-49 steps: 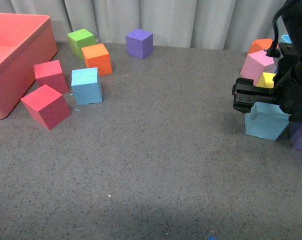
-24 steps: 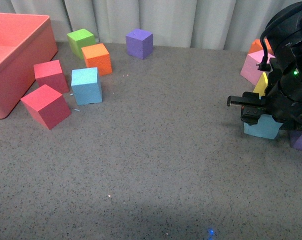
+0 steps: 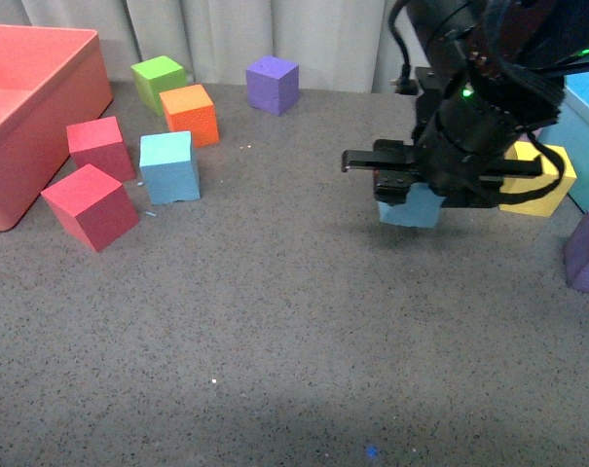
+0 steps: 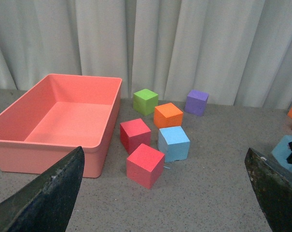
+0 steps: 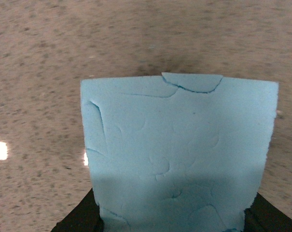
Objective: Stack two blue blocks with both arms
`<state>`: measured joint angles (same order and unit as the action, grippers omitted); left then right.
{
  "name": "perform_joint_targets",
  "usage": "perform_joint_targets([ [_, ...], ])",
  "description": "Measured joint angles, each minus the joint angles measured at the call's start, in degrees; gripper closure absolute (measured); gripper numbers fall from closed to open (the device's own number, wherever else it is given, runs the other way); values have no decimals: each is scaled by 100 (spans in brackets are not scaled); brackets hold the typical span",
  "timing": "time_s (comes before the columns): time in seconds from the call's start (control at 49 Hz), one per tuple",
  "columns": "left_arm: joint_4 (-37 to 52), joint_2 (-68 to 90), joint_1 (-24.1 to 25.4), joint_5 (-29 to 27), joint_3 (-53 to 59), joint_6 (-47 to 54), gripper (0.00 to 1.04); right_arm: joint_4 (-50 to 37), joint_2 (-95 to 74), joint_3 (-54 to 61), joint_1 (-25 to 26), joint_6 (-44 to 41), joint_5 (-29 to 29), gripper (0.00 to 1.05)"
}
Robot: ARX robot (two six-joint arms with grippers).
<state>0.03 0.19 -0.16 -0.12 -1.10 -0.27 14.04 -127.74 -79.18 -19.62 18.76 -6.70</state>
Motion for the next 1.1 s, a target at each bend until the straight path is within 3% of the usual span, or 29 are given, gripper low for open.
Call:
perform_joint_targets([
  [0.367, 0, 0, 0, 0, 0, 0, 7, 511, -929, -1320, -442, -35, 192, 62],
  [0.653, 0, 0, 0, 0, 0, 0, 7, 737, -1102, -1622, -595, -26, 111, 62],
  [0.735, 0, 0, 0, 0, 0, 0, 7, 658, -1102, -1609, -601, 28, 140, 45],
  [1.02, 0, 0, 0, 0, 0, 0, 7, 275, -920, -1255, -621, -20, 212, 9],
  [1.102, 0, 0, 0, 0, 0, 0, 7, 48, -684, -1071, -616, -85, 203, 10],
])
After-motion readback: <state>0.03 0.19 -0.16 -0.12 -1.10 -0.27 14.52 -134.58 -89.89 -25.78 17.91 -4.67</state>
